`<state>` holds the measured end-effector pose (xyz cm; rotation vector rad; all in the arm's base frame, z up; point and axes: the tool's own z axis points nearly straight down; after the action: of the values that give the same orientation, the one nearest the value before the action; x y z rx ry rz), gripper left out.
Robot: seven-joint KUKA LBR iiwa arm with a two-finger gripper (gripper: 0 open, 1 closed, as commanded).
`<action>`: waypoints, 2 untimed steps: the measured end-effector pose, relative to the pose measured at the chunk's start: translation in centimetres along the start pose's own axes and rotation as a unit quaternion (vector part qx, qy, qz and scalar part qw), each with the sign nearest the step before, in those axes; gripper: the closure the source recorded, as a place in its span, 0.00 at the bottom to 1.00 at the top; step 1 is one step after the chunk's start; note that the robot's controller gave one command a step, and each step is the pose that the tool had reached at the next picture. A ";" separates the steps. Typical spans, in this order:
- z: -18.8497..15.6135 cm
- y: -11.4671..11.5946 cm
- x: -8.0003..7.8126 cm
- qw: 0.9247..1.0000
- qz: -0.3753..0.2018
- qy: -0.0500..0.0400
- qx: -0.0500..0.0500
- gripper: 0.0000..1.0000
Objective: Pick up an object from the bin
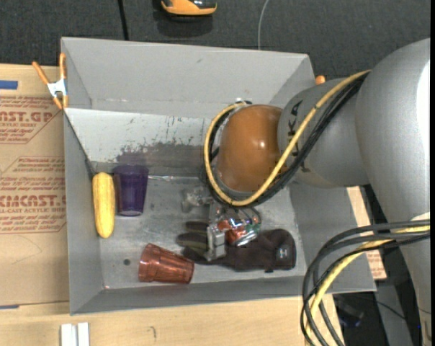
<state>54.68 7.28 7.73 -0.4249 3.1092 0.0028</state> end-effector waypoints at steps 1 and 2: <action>0.4 0.8 4.0 0.999 0.048 0.002 0.000 1.00; 0.4 0.8 4.0 0.999 0.048 0.002 0.000 1.00</action>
Offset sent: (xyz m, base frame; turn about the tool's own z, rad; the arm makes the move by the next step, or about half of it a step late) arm 0.0000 0.0000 0.0000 0.0000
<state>50.60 6.94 7.36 -0.2767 3.1306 0.0022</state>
